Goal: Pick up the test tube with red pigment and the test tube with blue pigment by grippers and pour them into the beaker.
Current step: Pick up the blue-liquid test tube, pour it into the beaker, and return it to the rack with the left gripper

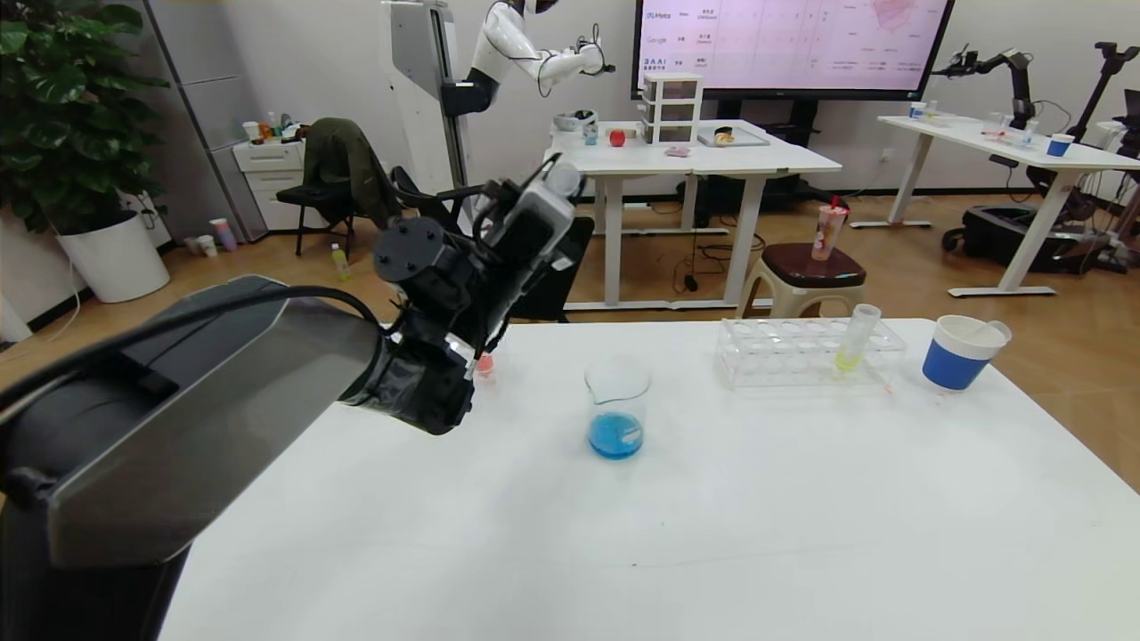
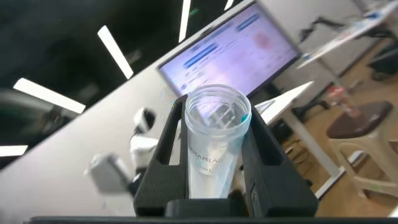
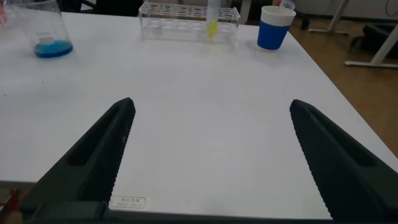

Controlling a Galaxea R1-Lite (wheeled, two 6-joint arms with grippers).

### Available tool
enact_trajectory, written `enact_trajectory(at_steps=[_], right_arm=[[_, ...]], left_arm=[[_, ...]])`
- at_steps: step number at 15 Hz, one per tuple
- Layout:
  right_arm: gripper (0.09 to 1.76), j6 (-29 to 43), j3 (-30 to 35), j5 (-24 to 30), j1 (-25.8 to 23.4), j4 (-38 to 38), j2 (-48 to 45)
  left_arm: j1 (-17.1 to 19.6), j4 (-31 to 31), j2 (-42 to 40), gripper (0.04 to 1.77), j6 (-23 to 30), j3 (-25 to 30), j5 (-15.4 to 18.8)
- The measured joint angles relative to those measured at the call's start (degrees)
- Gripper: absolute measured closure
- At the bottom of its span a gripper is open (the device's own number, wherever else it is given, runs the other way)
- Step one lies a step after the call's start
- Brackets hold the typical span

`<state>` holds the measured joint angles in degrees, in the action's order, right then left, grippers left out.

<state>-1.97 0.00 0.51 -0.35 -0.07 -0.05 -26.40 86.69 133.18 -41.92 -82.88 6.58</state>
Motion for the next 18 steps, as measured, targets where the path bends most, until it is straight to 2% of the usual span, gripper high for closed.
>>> enact_trajectory(at_steps=[2,3,5,6,8,11,14,18], right_arm=[[0.11,0.0,0.0,0.0,0.0,0.0,0.0],[0.11,0.0,0.0,0.0,0.0,0.0,0.0],[0.11,0.0,0.0,0.0,0.0,0.0,0.0],[0.11,0.0,0.0,0.0,0.0,0.0,0.0],[0.11,0.0,0.0,0.0,0.0,0.0,0.0],[0.11,0.0,0.0,0.0,0.0,0.0,0.0],[0.11,0.0,0.0,0.0,0.0,0.0,0.0],[0.11,0.0,0.0,0.0,0.0,0.0,0.0]], left_arm=[[-1.2,-1.0,-2.1,1.31,5.7,0.0,-17.1],[-1.6,-2.1,-2.9,1.31,8.7,0.0,-23.1],[-1.4,-7.1,-4.9,1.31,16.7,0.7,-33.1],[-0.7,-10.0,-5.9,1.31,19.8,1.3,-35.8],[0.6,-18.1,-8.1,1.31,27.2,2.8,-38.9],[3.8,-28.3,-11.3,1.31,33.9,6.1,-39.5],[6.6,-29.3,-13.2,1.31,36.0,9.8,-39.2],[11.1,-29.3,-14.1,1.31,37.2,11.6,-39.1]])
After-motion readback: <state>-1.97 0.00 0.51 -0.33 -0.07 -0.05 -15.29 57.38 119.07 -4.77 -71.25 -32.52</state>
